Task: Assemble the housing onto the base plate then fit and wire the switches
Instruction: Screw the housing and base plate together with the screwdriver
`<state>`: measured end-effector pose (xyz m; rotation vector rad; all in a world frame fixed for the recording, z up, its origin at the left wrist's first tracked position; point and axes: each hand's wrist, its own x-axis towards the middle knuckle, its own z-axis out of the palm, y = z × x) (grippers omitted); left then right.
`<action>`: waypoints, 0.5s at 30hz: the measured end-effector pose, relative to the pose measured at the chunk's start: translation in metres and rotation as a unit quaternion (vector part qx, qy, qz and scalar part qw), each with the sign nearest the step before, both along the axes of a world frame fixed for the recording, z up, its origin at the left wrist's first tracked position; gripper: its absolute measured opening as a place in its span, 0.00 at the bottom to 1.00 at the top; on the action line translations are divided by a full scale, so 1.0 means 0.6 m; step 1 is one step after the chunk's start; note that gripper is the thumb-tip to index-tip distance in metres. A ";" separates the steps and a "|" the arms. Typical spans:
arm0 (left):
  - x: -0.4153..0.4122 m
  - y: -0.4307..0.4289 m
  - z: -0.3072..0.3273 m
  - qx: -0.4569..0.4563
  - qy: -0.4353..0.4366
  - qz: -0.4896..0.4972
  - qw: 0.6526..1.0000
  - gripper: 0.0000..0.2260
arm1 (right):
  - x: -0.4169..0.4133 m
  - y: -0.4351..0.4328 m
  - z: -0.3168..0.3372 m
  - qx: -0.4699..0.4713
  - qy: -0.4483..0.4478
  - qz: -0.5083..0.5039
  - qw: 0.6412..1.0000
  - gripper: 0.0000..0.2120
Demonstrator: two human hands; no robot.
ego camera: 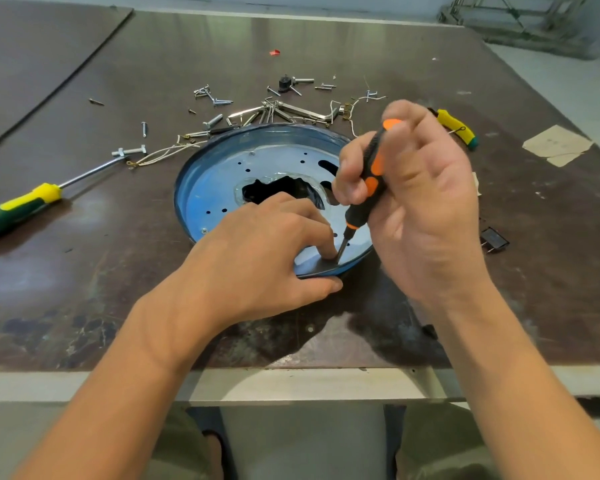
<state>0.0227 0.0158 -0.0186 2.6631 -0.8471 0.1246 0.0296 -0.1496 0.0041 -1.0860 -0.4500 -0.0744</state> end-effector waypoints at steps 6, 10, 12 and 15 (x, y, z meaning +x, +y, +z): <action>0.001 0.001 -0.001 -0.004 -0.006 0.000 1.000 0.15 | -0.002 -0.001 -0.002 -0.035 -0.017 0.004 0.999 0.10; 0.000 0.002 -0.001 -0.002 -0.006 -0.002 1.000 0.15 | -0.004 0.002 -0.003 -0.012 -0.032 -0.014 0.999 0.12; 0.000 0.001 -0.001 -0.003 -0.009 0.000 1.000 0.15 | -0.004 -0.001 -0.002 0.015 -0.001 0.026 1.000 0.11; 0.000 0.001 -0.001 -0.005 -0.009 0.001 1.000 0.15 | -0.002 -0.009 -0.005 0.014 0.029 0.033 0.999 0.17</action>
